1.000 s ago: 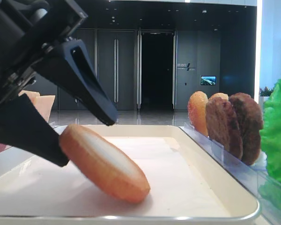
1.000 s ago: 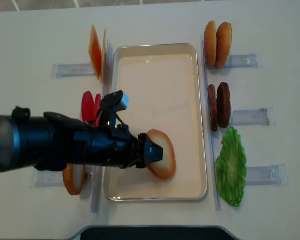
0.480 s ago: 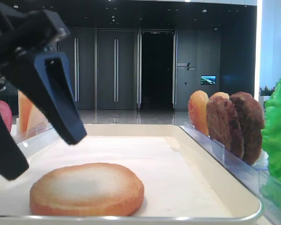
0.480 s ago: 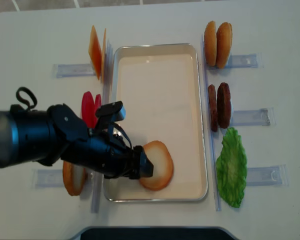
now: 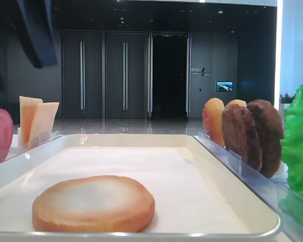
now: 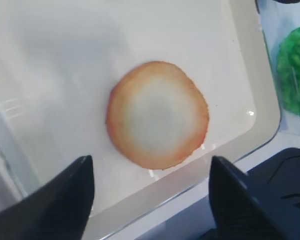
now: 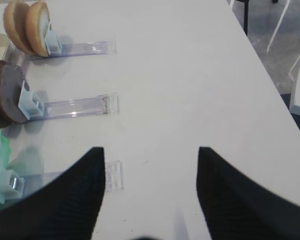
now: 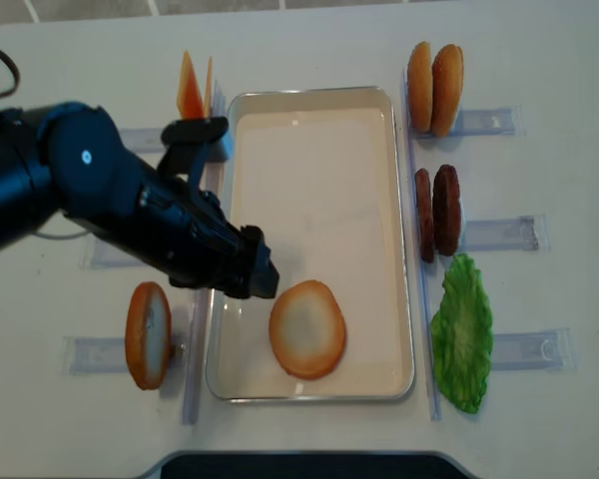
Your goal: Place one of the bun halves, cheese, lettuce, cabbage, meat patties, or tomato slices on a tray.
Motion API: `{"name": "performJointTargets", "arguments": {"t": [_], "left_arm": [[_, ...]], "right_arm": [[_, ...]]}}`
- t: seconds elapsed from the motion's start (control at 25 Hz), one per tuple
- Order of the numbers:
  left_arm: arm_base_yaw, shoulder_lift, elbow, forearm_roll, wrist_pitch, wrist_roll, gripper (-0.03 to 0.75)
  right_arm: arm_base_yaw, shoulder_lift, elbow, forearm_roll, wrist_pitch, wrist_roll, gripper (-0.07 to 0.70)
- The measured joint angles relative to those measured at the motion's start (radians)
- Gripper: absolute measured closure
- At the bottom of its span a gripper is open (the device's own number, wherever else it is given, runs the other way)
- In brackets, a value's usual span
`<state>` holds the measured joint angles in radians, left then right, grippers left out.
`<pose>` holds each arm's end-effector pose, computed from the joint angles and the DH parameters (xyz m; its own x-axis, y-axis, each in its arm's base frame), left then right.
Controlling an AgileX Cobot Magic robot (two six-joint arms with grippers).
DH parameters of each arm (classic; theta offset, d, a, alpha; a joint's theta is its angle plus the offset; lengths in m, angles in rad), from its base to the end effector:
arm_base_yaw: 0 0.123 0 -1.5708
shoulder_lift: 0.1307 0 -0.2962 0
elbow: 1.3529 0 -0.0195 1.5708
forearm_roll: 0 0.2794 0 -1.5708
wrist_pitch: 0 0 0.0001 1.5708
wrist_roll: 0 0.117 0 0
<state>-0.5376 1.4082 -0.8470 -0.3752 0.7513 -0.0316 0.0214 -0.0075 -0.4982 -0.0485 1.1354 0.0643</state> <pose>0.2342 -0.1737 0.2037 -0.9354 0.2118 -0.2830 0.3034 0.8920 -0.3352 0.0270 -0.0046 0.2713 -0.5146 0.0328 -0.8568 0.0389 0.9991 0.0149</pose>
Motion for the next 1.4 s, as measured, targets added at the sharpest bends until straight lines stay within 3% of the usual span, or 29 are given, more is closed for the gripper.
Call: {"name": "performJointTargets", "arguments": {"t": [0.16, 0.56, 0.68, 0.88, 1.4], "left_arm": [[0.067, -0.051, -0.051, 0.163, 0.141, -0.088, 0.187], [0.338, -0.263, -0.060, 0.474, 0.390, -0.134, 0.188], [0.393, -0.318, -0.060, 0.533, 0.444, -0.134, 0.188], [0.410, -0.425, -0.023, 0.565, 0.469, -0.134, 0.188], [0.410, -0.869, 0.264, 0.495, 0.445, -0.086, 0.189]], "right_arm": [[0.000, 0.000, 0.000, 0.000, 0.000, 0.000, 0.215], [0.000, 0.000, 0.000, 0.000, 0.000, 0.000, 0.215], [0.000, 0.000, 0.000, 0.000, 0.000, 0.000, 0.215], [0.000, 0.000, 0.000, 0.000, 0.000, 0.000, 0.215], [0.000, 0.000, 0.000, 0.000, 0.000, 0.000, 0.215]]}}
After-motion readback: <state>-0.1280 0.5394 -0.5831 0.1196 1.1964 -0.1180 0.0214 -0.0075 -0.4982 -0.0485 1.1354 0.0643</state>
